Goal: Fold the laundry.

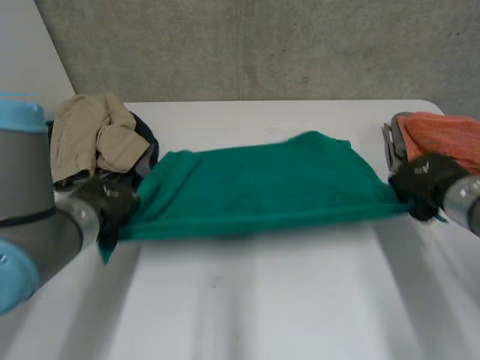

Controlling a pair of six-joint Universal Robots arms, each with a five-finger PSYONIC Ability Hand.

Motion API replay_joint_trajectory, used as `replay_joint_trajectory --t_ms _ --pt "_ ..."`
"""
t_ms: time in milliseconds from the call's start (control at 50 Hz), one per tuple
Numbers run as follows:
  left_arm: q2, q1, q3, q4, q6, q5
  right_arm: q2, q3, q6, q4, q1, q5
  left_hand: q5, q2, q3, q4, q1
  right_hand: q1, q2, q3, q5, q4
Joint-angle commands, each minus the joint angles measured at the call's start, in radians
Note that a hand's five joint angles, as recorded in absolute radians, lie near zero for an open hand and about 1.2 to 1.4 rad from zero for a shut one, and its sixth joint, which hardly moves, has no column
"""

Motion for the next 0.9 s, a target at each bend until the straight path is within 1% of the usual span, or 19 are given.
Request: replay_joint_trajectory --t_ms 20,60,100,180,200,240,260,320,380,440,460,500,520,580,600,640,740,800,900 --pt "0.078 -0.002 -0.121 -0.078 0.182 0.1 -0.08 0.084 -0.378 0.226 -0.038 -0.012 0.234 0.197 0.203 0.194 0.215 0.247 0.212 0.21 0.219 0.202" --pt "0.072 0.002 -0.102 -0.077 0.199 0.115 -0.064 0.07 -0.345 0.177 -0.018 -0.003 0.234 0.197 0.203 0.194 0.215 0.247 0.212 0.21 0.219 0.202" --pt "0.057 0.002 -0.072 -0.063 0.202 0.112 -0.042 0.058 -0.325 0.154 -0.01 0.006 0.234 0.197 0.203 0.194 0.215 0.247 0.212 0.21 0.219 0.202" --pt "-0.046 0.027 0.042 0.008 0.214 0.072 0.048 -0.011 -0.3 0.123 -0.004 0.035 0.234 0.197 0.203 0.194 0.215 0.247 0.212 0.21 0.219 0.202" --pt "-0.085 0.034 0.103 0.037 0.223 0.043 0.088 -0.06 -0.292 0.122 0.0 0.05 0.234 0.197 0.203 0.194 0.215 0.247 0.212 0.21 0.219 0.202" --pt "-0.122 0.036 0.169 0.063 0.236 0.017 0.125 -0.119 -0.283 0.117 0.009 0.07 0.234 0.197 0.203 0.194 0.215 0.247 0.212 0.21 0.219 0.202" --pt "-0.156 0.038 0.242 0.092 0.246 0.0 0.157 -0.189 -0.265 0.107 0.029 0.093 0.234 0.197 0.203 0.194 0.215 0.247 0.212 0.21 0.219 0.202" --pt "-0.21 0.038 0.371 0.149 0.251 0.004 0.205 -0.312 -0.214 0.073 0.06 0.129 0.234 0.197 0.203 0.194 0.215 0.247 0.212 0.21 0.219 0.202" --pt "-0.285 0.042 0.599 0.256 0.242 0.047 0.288 -0.561 -0.098 -0.046 0.095 0.175 0.234 0.197 0.203 0.194 0.215 0.247 0.212 0.21 0.219 0.202" --pt "-0.322 0.048 0.736 0.363 0.219 0.061 0.322 -0.701 -0.02 -0.157 0.109 0.196 0.234 0.197 0.203 0.194 0.215 0.247 0.212 0.21 0.219 0.202" --pt "-0.339 0.059 0.808 0.444 0.184 0.055 0.34 -0.781 0.029 -0.248 0.114 0.208 0.234 0.197 0.203 0.194 0.215 0.247 0.212 0.21 0.219 0.202" --pt "-0.352 0.067 0.864 0.529 0.142 0.046 0.349 -0.835 0.077 -0.345 0.115 0.221 0.234 0.197 0.203 0.194 0.215 0.247 0.212 0.21 0.219 0.202" --pt "-0.363 0.073 0.905 0.607 0.1 0.037 0.349 -0.864 0.115 -0.442 0.115 0.233 0.234 0.197 0.203 0.194 0.215 0.247 0.212 0.21 0.219 0.202" --pt "-0.369 0.076 0.927 0.698 0.041 0.031 0.343 -0.874 0.169 -0.571 0.117 0.245 0.234 0.197 0.203 0.194 0.215 0.247 0.212 0.21 0.219 0.202" --pt "-0.369 0.076 0.929 0.736 0.012 0.032 0.334 -0.871 0.191 -0.643 0.123 0.247 0.234 0.197 0.203 0.194 0.215 0.247 0.212 0.21 0.219 0.202" --pt "-0.369 0.077 0.924 0.755 -0.019 0.035 0.326 -0.858 0.2 -0.689 0.134 0.247 0.234 0.197 0.203 0.194 0.215 0.247 0.212 0.21 0.219 0.202" --pt "-0.368 0.082 0.88 0.737 -0.088 0.032 0.319 -0.806 0.202 -0.702 0.157 0.222 0.234 0.197 0.203 0.194 0.215 0.247 0.212 0.21 0.219 0.202" --pt "-0.368 0.09 0.835 0.733 -0.102 0.028 0.325 -0.779 0.2 -0.696 0.16 0.213 0.234 0.197 0.203 0.194 0.215 0.247 0.212 0.21 0.219 0.202" --pt "-0.372 0.111 0.683 0.737 -0.111 0.038 0.346 -0.688 0.2 -0.671 0.151 0.204 0.234 0.197 0.203 0.194 0.215 0.247 0.212 0.21 0.219 0.202"
